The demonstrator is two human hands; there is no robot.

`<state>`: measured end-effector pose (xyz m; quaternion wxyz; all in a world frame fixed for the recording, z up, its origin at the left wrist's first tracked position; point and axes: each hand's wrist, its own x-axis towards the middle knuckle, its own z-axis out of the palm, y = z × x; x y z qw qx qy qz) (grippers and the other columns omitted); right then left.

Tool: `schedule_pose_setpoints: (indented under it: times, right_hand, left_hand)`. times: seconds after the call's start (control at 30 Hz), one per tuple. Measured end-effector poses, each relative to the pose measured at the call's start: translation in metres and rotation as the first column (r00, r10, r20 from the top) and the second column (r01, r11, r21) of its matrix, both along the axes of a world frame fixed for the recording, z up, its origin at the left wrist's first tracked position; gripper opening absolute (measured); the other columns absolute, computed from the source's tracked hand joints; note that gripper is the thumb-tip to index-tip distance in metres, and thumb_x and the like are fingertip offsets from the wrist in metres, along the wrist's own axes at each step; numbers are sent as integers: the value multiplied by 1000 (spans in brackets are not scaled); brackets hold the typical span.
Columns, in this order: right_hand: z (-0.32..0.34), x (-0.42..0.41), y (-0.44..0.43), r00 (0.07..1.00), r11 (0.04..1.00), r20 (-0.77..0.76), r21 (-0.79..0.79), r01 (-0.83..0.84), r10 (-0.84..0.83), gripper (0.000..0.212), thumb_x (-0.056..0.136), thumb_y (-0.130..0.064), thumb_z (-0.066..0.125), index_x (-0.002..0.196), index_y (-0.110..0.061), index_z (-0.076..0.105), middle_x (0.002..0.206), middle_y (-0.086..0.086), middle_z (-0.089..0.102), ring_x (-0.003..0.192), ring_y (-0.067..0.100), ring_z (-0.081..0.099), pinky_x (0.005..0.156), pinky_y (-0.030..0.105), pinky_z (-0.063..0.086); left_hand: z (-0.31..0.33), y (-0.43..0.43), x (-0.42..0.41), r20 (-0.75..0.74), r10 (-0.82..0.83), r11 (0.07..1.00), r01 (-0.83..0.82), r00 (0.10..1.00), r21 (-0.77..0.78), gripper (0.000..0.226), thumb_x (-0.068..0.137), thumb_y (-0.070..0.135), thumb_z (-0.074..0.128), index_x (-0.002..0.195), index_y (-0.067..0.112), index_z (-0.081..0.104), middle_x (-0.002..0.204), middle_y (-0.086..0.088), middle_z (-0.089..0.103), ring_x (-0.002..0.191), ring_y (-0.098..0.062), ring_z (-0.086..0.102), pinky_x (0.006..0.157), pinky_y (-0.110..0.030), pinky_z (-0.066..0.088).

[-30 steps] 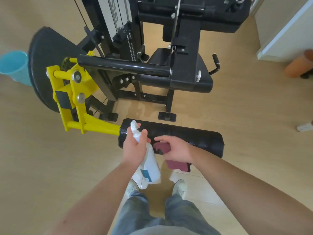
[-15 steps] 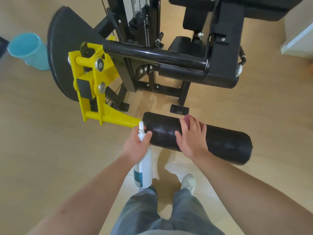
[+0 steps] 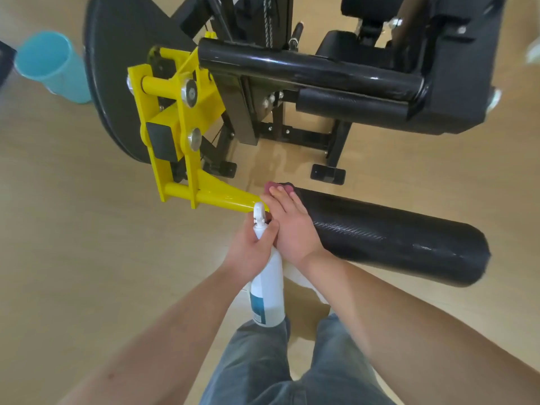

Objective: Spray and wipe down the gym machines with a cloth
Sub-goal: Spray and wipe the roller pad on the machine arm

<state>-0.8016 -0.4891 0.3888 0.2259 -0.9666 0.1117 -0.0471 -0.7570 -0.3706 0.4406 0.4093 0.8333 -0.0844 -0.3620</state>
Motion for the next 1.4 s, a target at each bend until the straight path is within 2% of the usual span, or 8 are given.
schedule_pose_setpoints:
  times: [0.23, 0.37, 0.47, 0.57, 0.73, 1.1, 1.27, 1.4]
  right_hand:
    - [3, -13, -19, 990, 965, -130, -246, -93, 62, 62, 86, -25, 71, 145, -19, 55, 151, 13, 52, 140, 39, 47, 118, 51, 37]
    - [5, -18, -31, 992, 965, -127, -257, -49, 17, 62, 80, -21, 75, 140, -19, 57, 142, 11, 56, 130, 38, 53, 110, 49, 43]
    - [6, -30, -50, 988, 966, -152, -256, -36, -4, 62, 76, -17, 77, 136, -15, 61, 134, 12, 61, 122, 36, 58, 103, 46, 48]
    - [6, -54, -68, 985, 968, -173, -250, -22, -23, 63, 75, -13, 77, 136, -11, 61, 133, 15, 60, 123, 38, 57, 108, 48, 47]
    - [14, -104, -102, 978, 960, -168, -269, 73, -121, 61, 72, -4, 77, 132, -9, 65, 132, 18, 62, 123, 41, 58, 109, 49, 45]
    - [18, -220, -185, 936, 900, -109, -331, 284, -336, 56, 73, 9, 63, 128, -3, 63, 116, 21, 62, 110, 41, 55, 103, 52, 44]
    - [12, -262, -214, 872, 850, -105, -303, 430, -478, 58, 73, 17, 62, 128, -2, 62, 117, 23, 59, 119, 45, 53, 109, 58, 43]
    - [17, -270, -218, 816, 825, -174, -254, 504, -552, 63, 75, 16, 62, 135, -4, 59, 123, 23, 58, 119, 47, 55, 98, 58, 53]
  left_hand:
    - [-2, 7, 3, 25, -164, 985, 162, 986, 64, 17, 99, 45, 57, 113, 42, 47, 90, 9, 74, 86, -8, 71, 77, -27, 53]
    - [8, 1, -1, 65, -186, 982, 184, 980, 39, 23, 100, 38, 58, 121, 36, 48, 93, 7, 74, 87, -6, 69, 70, -15, 47]
    - [16, -10, -9, 119, -293, 956, 290, 949, 47, 48, 99, 41, 58, 143, 26, 45, 118, 6, 72, 105, -12, 67, 78, -9, 43]
    - [16, -25, -17, 142, -350, 936, 344, 926, 69, 65, 98, 49, 56, 154, 23, 36, 143, 3, 60, 124, -20, 60, 100, -31, 47]
    - [17, -56, -39, 112, -364, 931, 361, 924, 53, 57, 96, 53, 54, 143, 21, 45, 102, 5, 71, 98, -13, 69, 90, -35, 53]
    - [22, -142, -102, 50, -548, 833, 539, 835, 122, 77, 82, 75, 38, 144, 30, 41, 122, -1, 70, 110, -20, 67, 99, -45, 53]
    - [18, -175, -129, 25, -601, 793, 592, 799, 144, 83, 77, 81, 33, 146, 34, 35, 127, 2, 67, 109, -18, 67, 100, -46, 53]
    - [11, -195, -147, 25, -585, 805, 576, 811, 142, 69, 89, 70, 41, 147, 33, 35, 121, 0, 70, 105, -18, 67, 88, -35, 54]
